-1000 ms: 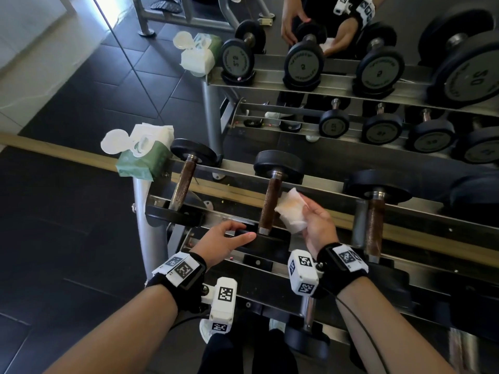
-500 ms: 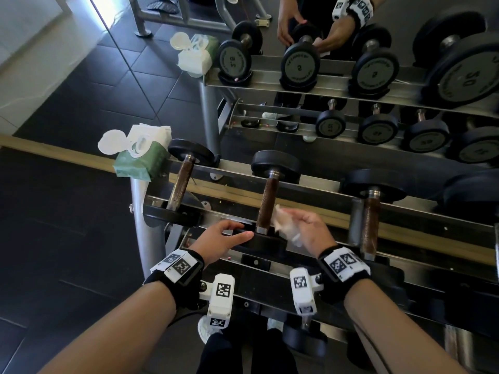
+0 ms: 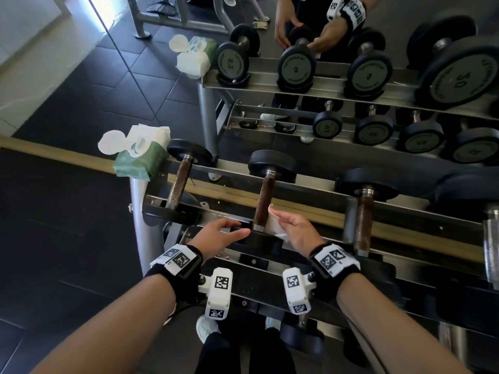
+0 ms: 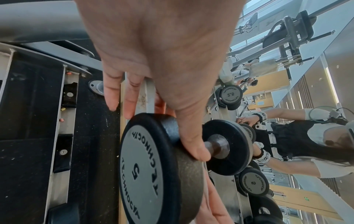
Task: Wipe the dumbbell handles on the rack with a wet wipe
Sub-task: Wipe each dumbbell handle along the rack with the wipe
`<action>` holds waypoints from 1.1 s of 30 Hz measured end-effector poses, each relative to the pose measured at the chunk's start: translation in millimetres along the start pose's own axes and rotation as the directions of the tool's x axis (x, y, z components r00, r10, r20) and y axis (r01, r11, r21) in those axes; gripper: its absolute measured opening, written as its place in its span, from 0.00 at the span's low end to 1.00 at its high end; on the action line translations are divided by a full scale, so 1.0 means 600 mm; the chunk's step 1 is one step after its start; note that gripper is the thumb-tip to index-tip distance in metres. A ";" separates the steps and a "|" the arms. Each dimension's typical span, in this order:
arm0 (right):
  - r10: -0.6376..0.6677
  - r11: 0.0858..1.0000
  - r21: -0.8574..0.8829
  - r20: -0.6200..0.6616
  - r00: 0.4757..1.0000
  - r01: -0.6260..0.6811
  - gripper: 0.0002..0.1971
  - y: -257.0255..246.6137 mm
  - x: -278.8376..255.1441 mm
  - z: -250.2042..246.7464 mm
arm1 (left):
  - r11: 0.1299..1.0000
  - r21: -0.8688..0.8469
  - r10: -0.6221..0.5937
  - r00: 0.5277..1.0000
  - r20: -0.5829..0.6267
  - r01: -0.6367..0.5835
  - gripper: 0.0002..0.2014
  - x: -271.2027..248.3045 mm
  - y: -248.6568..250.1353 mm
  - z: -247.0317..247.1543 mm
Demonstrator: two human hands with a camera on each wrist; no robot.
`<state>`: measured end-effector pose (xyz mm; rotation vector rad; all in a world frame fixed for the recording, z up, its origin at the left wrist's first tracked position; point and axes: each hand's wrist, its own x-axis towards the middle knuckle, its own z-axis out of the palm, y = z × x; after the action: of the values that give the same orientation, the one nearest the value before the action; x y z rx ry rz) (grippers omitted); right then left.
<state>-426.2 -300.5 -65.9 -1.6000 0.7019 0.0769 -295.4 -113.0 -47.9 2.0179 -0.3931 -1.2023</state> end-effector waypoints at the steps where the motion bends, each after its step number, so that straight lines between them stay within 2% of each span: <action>1: 0.015 1.000 -0.020 0.058 0.998 -0.014 0.17 -0.009 -0.004 -0.012 | 0.999 0.031 -0.009 1.000 0.006 0.009 0.20 -0.002 0.004 -0.002; 3: 0.017 1.000 -0.015 0.089 0.996 -0.016 0.14 -0.033 -0.014 -0.036 | 0.995 0.104 -0.008 1.000 0.019 0.006 0.20 -0.007 0.018 -0.007; 4: 0.000 1.000 0.008 0.034 0.999 -0.001 0.13 -0.049 -0.018 -0.045 | 0.986 0.163 0.020 1.000 -0.009 -0.018 0.22 -0.010 0.030 -0.010; 6: -0.020 0.994 0.107 -0.146 0.989 0.036 0.08 -0.077 -0.026 -0.058 | 0.953 0.284 0.152 0.977 -0.150 -0.105 0.26 -0.017 0.059 -0.014; 8: 0.036 0.918 0.394 -0.199 0.979 0.046 0.05 -0.100 -0.031 -0.059 | 0.908 0.326 0.350 0.906 -0.238 -0.265 0.27 -0.031 0.095 -0.016; 10: 0.097 0.771 0.636 -0.164 0.982 0.031 0.06 -0.121 -0.034 -0.051 | 0.831 0.360 0.516 0.830 -0.214 -0.424 0.26 -0.048 0.128 -0.012; 13: 0.162 0.653 0.757 -0.157 0.974 0.013 0.08 -0.157 -0.042 -0.037 | 0.742 0.397 0.642 0.743 -0.189 -0.540 0.26 -0.066 0.163 -0.007; 15: 0.183 0.617 0.787 -0.145 0.972 0.001 0.11 -0.174 -0.049 -0.031 | 0.712 0.416 0.673 0.717 -0.178 -0.565 0.26 -0.070 0.177 -0.004; 19: 0.204 0.579 0.814 -0.108 0.973 -0.031 0.16 -0.194 -0.060 -0.018 | 0.678 0.450 0.696 0.704 -0.138 -0.582 0.25 -0.076 0.184 0.010; 22: 0.177 0.552 0.833 -0.081 0.981 -0.031 0.16 -0.206 -0.069 -0.011 | 0.687 0.434 0.707 0.675 -0.212 -0.583 0.15 -0.075 0.186 0.015; 24: 0.160 0.542 0.840 -0.068 0.985 -0.030 0.18 -0.207 -0.074 -0.009 | 0.711 0.392 0.694 0.672 -0.257 -0.584 0.08 -0.073 0.187 0.010; 28: 0.141 0.458 0.887 -0.010 0.990 -0.056 0.20 -0.201 -0.074 -0.013 | 0.703 0.396 0.706 0.647 -0.288 -0.591 0.05 -0.072 0.181 0.000; 30: 0.109 0.469 0.882 0.000 0.994 -0.051 0.20 -0.200 -0.072 -0.014 | 0.690 0.415 0.715 0.649 -0.260 -0.593 0.04 -0.074 0.173 -0.003; 32: 0.088 0.537 0.843 -0.041 0.995 -0.013 0.23 -0.195 -0.065 -0.013 | 0.695 0.411 0.707 0.663 -0.244 -0.590 0.05 -0.073 0.165 -0.007; 33: 0.082 0.588 0.809 -0.060 0.995 0.000 0.22 -0.194 -0.064 -0.011 | 0.715 0.390 0.691 0.674 -0.262 -0.581 0.05 -0.072 0.161 -0.010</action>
<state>-404.1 -293.4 54.6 -0.6862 0.6985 -0.2642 -302.2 -150.6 51.0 2.0089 -1.0177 -0.2906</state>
